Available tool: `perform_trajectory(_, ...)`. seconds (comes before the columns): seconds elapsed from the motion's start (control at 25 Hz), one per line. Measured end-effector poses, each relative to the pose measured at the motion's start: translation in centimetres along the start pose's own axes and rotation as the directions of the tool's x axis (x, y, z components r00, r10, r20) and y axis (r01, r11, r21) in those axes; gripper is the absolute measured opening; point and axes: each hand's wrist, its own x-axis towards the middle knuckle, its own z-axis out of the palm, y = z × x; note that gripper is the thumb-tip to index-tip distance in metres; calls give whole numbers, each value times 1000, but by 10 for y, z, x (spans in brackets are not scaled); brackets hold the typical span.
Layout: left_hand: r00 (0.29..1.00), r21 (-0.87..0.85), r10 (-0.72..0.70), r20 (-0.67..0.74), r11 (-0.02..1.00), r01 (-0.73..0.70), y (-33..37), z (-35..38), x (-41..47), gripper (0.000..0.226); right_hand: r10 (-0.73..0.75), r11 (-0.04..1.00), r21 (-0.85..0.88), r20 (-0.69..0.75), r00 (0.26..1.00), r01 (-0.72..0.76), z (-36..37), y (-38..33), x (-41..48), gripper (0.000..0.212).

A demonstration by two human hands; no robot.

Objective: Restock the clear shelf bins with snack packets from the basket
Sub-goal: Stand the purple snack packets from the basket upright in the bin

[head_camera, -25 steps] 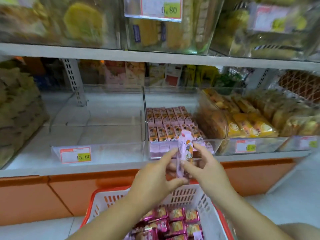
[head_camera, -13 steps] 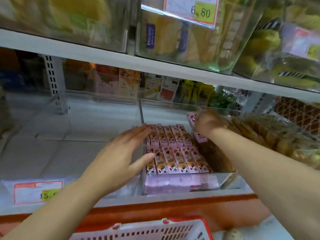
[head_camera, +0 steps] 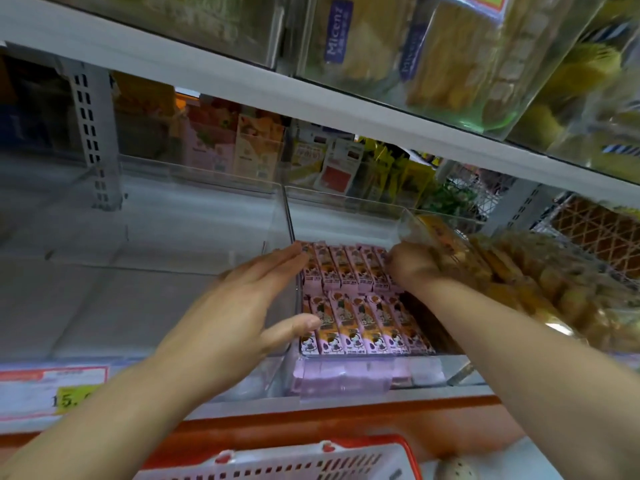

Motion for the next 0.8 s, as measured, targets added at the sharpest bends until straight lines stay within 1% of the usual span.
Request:
perform_trajectory(0.24, 1000, 0, -15, 24, 1000, 15, 2, -1, -1, 86, -42, 999, -3, 43, 998, 42, 3, 7, 0, 25)
perform_trajectory(0.32, 999, -1, -19, 41, 1000, 19, 2, -1, 0, 87, -71, 997, 45, 41, 997, 70, 2, 8, -4, 27)
perform_trajectory(0.44, 999, 3, -22, 44, 1000, 22, 3, -2, 0, 87, -90, 989, 116, 3, 996, 89, -7, 8, -20, 27)
perform_trajectory(0.52, 999, 13, -34, 36, 999, 33, 6, -3, -1, 86, -79, 969, 230, -49, 996, 88, -23, 5, -44, 34)
perform_trajectory(0.6, 999, 68, -32, -13, 997, 33, 10, -5, -7, 80, -91, 896, 414, -181, 979, 160, -40, 3, -84, 39)
perform_trajectory(0.68, 991, 151, 21, -135, 988, 0, 17, -9, -21, 68, -105, 741, 589, -371, 923, 321, -50, 2, -141, 34)
perform_trajectory(0.76, 962, 171, 106, -252, 983, -63, 27, -9, -41, 51, -135, 570, 667, -500, 855, 480, -41, 4, -202, 28)
perform_trajectory(0.8, 957, 170, 142, -254, 980, -100, 34, -5, -56, 45, -167, 526, 682, -503, 848, 508, -25, 5, -229, 27)
